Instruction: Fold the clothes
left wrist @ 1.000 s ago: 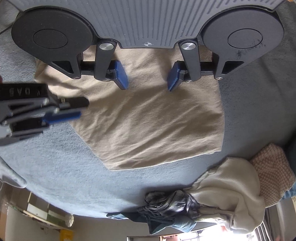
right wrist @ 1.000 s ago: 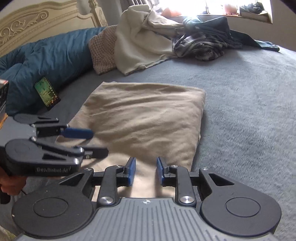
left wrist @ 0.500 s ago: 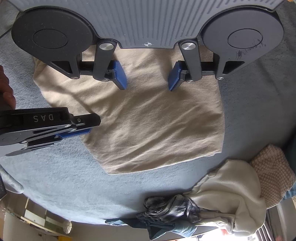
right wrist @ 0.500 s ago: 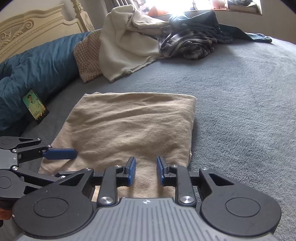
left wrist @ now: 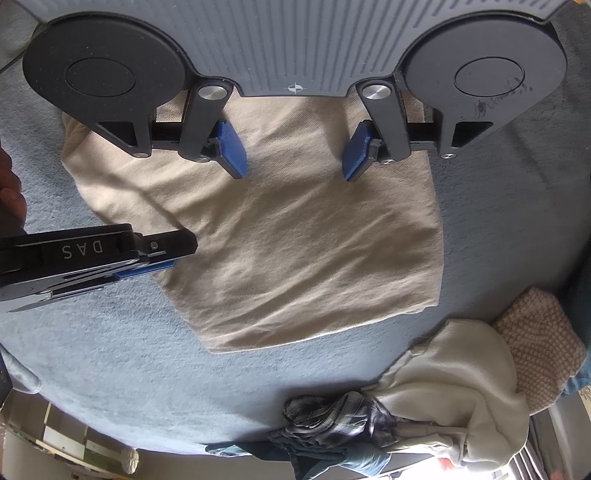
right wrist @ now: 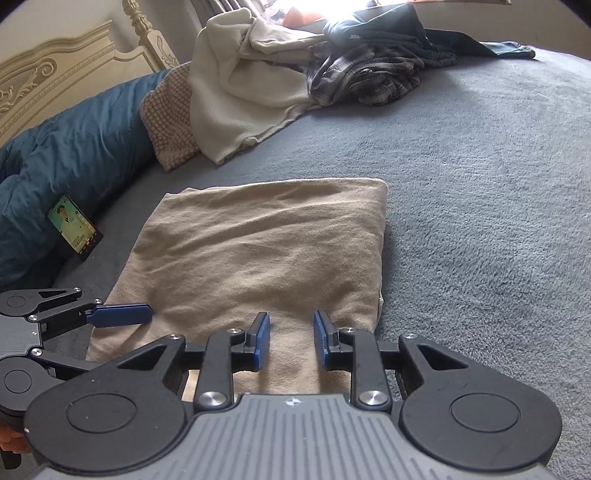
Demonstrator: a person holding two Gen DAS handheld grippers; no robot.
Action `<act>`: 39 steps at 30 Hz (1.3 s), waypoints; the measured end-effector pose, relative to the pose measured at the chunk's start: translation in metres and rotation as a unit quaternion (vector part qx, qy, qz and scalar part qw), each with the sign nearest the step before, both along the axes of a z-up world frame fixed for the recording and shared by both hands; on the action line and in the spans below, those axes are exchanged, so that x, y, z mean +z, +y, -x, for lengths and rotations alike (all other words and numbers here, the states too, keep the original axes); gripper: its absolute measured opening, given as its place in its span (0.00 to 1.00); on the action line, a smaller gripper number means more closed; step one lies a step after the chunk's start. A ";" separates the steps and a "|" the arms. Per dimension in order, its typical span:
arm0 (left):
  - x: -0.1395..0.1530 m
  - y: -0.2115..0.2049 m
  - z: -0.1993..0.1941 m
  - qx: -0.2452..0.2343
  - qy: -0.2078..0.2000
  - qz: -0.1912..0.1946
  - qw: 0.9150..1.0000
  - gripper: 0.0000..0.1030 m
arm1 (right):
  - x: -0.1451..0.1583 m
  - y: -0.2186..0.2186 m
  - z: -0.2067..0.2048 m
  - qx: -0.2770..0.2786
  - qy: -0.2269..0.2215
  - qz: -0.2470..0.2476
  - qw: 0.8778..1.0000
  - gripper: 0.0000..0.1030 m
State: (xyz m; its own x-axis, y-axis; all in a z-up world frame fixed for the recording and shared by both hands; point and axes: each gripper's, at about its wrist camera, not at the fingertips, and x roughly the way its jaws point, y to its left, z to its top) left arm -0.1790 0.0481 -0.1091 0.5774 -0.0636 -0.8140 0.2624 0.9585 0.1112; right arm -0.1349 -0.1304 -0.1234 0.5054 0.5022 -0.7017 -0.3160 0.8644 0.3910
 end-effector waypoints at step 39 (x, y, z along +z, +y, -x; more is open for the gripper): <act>0.022 0.107 -0.008 0.102 -0.012 0.160 0.982 0.65 | -0.002 -0.018 -0.010 -0.002 0.031 -0.069 0.997 0.36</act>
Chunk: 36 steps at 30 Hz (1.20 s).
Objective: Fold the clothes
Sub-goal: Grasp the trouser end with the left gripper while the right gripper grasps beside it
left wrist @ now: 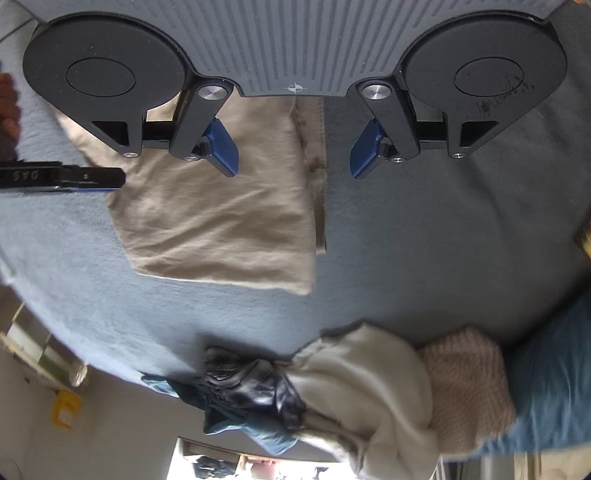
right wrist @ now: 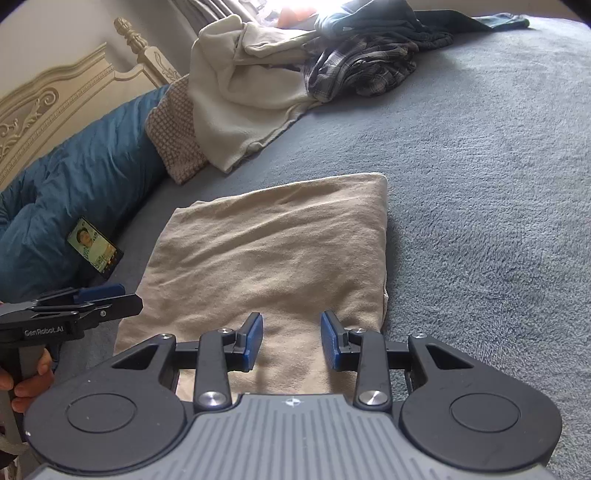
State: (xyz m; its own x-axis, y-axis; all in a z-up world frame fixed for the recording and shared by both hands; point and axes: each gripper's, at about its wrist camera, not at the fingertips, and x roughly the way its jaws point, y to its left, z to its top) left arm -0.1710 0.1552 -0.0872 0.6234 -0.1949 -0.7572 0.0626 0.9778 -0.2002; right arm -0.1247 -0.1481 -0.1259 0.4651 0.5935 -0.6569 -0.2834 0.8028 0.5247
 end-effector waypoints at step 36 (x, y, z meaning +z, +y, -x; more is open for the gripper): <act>-0.040 0.062 -0.052 -0.058 0.067 0.214 0.973 0.72 | -0.049 -0.043 -0.064 -0.051 0.156 -0.215 0.963 0.90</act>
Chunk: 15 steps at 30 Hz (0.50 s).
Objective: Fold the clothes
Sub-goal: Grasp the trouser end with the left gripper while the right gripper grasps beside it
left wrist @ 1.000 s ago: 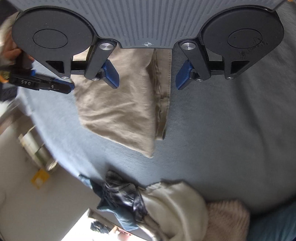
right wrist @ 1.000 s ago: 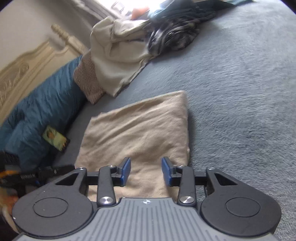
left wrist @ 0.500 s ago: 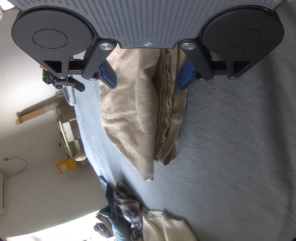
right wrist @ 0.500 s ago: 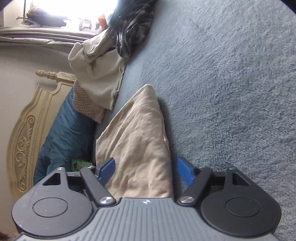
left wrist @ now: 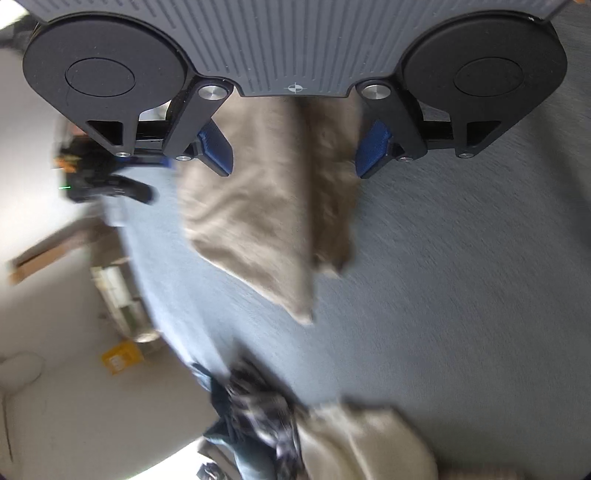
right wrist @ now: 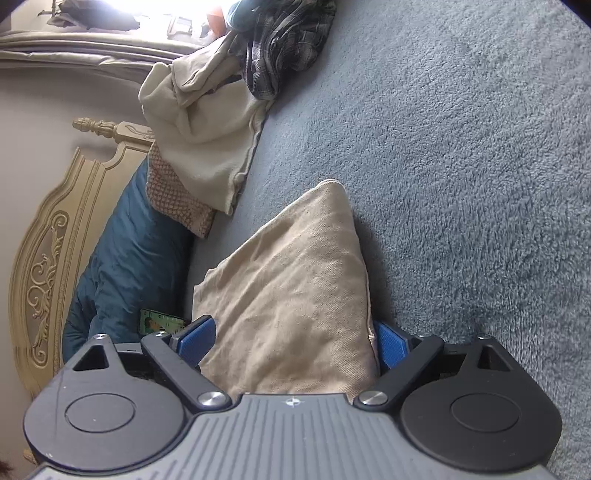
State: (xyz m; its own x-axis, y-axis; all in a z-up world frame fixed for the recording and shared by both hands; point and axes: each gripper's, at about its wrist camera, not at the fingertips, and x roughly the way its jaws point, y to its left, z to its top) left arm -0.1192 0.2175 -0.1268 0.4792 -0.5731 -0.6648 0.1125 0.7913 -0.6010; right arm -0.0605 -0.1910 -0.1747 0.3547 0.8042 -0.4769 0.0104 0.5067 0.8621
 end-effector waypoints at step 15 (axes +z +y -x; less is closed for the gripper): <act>-0.028 -0.008 -0.014 0.028 0.018 0.095 0.995 0.81 | -0.003 -0.001 0.003 0.010 -0.020 -0.007 1.000 0.90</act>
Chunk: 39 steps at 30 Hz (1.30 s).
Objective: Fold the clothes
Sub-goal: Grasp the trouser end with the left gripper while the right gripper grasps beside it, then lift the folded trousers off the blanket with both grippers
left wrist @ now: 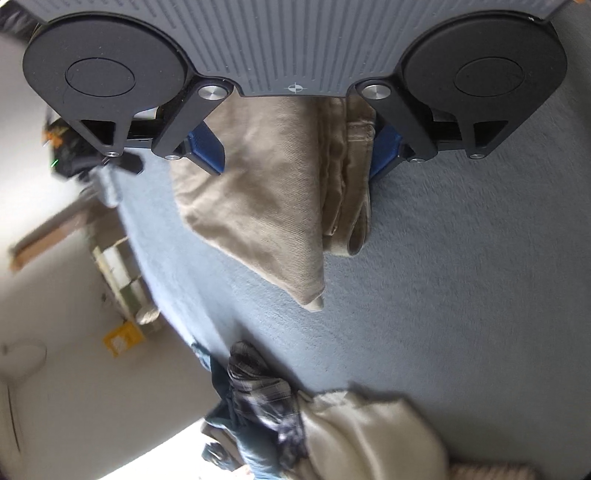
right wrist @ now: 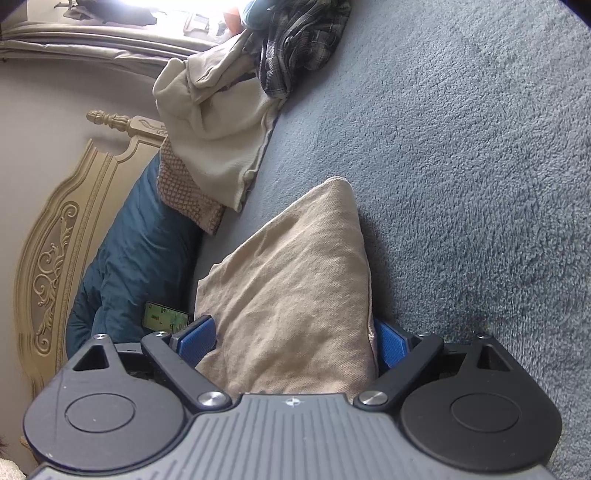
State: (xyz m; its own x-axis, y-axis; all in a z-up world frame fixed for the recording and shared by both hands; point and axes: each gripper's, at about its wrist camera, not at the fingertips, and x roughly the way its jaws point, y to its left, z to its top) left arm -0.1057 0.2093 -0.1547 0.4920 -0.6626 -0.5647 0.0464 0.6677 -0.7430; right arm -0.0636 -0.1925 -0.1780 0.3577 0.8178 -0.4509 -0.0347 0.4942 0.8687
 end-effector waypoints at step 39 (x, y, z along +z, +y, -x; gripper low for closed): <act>0.000 -0.021 0.015 -0.038 0.042 0.059 0.997 0.68 | 0.006 0.023 0.008 0.062 -0.010 -0.020 0.998 0.21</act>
